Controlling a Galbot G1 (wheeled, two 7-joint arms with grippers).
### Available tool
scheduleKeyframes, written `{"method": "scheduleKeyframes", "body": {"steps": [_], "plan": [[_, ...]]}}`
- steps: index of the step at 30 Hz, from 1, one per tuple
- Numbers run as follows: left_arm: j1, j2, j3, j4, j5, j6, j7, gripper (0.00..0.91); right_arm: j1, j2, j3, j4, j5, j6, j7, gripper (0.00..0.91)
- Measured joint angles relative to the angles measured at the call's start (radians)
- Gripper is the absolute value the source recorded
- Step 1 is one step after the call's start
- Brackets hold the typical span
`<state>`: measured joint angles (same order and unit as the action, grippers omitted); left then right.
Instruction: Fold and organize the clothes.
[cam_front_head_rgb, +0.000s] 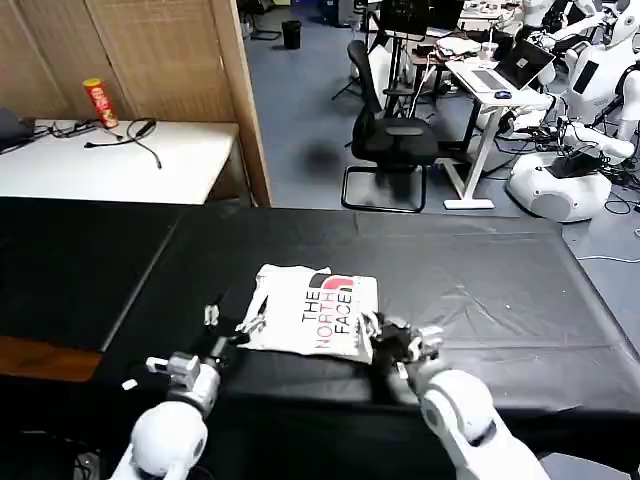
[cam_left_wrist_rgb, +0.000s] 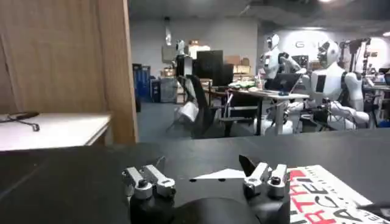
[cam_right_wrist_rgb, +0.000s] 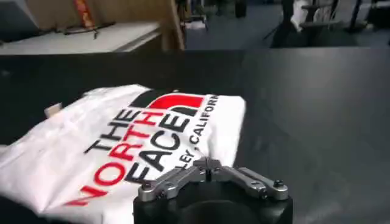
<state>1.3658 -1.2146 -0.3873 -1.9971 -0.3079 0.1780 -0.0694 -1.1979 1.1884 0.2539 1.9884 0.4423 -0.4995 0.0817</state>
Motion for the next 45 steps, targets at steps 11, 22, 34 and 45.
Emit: {"method": "scheduleKeyframes", "body": {"steps": [11, 22, 34, 45], "plan": [[0.105, 0.044, -0.025, -0.077, -0.044, -0.029, -0.05, 0.878, -0.291, -0.025, 0.122, 0.147, -0.277, 0.401, -0.01, 0.878], [0.303, 0.074, -0.037, -0.208, -0.066, 0.007, -0.154, 0.878, -0.566, -0.004, 0.162, 0.242, -0.354, 0.533, 0.159, 0.878], [0.534, 0.077, -0.088, -0.302, -0.066, -0.029, -0.174, 0.878, -0.81, 0.017, 0.129, 0.314, -0.377, 0.584, 0.33, 0.878], [0.583, 0.085, -0.128, -0.319, -0.074, -0.005, -0.182, 0.878, -0.936, 0.021, 0.099, 0.377, -0.346, 0.494, 0.373, 0.878]]}}
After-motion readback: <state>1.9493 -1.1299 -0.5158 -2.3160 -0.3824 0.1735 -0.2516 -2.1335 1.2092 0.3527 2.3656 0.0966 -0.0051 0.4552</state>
